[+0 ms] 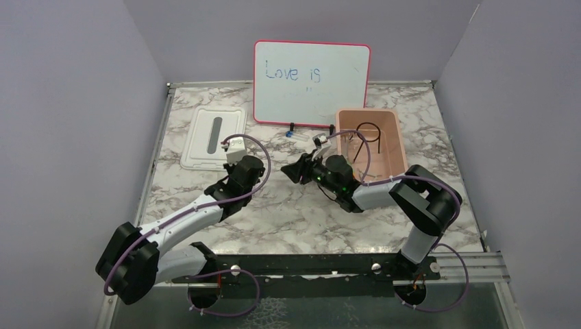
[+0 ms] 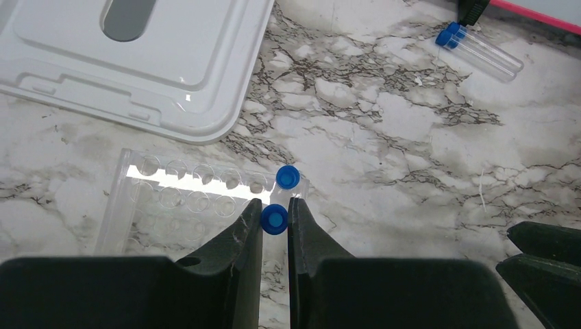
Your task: Organize the chemistry lab equipment
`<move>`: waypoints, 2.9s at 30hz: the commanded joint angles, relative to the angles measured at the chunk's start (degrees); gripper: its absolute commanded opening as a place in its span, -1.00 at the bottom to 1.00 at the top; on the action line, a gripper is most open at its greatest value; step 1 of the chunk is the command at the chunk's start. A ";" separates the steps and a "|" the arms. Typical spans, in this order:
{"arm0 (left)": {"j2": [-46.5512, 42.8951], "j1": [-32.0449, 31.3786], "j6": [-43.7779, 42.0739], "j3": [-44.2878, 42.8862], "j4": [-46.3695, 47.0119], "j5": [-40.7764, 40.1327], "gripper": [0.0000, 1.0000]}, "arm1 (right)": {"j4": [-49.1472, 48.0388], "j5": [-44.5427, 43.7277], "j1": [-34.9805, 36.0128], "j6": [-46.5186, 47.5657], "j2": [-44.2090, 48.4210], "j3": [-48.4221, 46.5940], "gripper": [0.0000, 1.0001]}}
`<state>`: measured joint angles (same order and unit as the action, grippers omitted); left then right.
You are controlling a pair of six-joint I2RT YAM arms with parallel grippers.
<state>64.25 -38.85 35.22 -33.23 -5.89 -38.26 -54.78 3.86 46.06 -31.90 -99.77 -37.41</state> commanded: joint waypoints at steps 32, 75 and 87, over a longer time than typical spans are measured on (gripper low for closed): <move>1.58 -1.14 -0.73 -2.35 -1.72 -1.81 0.10 | 0.03 2.82 0.08 1.14 -1.75 -1.57 -0.17; -16.44 -0.96 -11.53 -16.08 -22.34 5.40 0.55 | 68.51 -18.07 -8.01 6.66 -33.18 -66.05 0.22; -15.72 -0.38 -12.02 -15.38 -22.03 5.48 0.55 | 69.78 -15.85 -8.00 7.32 -34.81 -67.86 0.20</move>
<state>48.49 -39.70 24.10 -49.36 -28.51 -33.45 13.28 -12.62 37.89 -25.39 -132.77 -102.69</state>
